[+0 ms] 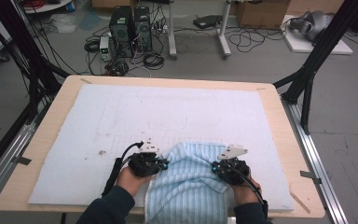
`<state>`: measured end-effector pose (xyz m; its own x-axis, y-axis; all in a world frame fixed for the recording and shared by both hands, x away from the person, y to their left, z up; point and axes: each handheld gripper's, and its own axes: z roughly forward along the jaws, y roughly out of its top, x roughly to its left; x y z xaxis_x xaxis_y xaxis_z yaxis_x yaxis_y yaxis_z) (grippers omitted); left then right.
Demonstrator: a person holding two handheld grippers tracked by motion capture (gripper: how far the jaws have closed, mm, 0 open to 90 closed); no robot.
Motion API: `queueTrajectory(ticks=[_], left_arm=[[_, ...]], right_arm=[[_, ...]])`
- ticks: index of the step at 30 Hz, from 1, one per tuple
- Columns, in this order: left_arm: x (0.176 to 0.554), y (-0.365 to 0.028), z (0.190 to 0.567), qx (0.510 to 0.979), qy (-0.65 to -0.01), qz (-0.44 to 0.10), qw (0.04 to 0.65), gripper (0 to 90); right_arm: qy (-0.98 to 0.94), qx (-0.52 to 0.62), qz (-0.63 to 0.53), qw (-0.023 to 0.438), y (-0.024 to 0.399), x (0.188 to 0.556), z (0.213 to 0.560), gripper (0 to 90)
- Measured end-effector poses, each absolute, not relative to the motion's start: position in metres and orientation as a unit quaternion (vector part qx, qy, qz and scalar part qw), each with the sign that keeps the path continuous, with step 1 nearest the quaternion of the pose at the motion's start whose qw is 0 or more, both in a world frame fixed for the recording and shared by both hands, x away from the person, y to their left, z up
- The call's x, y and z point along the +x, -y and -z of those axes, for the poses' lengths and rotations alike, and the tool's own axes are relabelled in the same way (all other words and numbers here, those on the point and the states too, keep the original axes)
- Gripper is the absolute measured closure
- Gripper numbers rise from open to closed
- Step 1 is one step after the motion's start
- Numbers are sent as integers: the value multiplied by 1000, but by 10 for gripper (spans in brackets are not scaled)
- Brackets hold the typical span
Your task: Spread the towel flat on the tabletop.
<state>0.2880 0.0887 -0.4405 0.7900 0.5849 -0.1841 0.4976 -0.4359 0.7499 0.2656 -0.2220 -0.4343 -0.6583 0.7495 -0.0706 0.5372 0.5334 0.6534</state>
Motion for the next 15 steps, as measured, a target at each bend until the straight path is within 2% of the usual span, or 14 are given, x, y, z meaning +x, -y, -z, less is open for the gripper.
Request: queueTrajectory(ticks=[4, 5, 9, 15], left_arm=[[284, -94, 442, 839, -328, -32, 433, 845], [284, -95, 442, 837, -333, -33, 433, 797], [292, -101, 435, 797, -372, -55, 473, 480], [316, -111, 414, 763, -381, -70, 517, 494]], right_arm=[[-859, 373, -303, 175, 236, 250, 432, 855], [-859, 373, -305, 171, 238, 248, 432, 852], [-861, 369, -309, 162, 240, 244, 432, 828], [-837, 382, -361, 155, 246, 247, 422, 682]])
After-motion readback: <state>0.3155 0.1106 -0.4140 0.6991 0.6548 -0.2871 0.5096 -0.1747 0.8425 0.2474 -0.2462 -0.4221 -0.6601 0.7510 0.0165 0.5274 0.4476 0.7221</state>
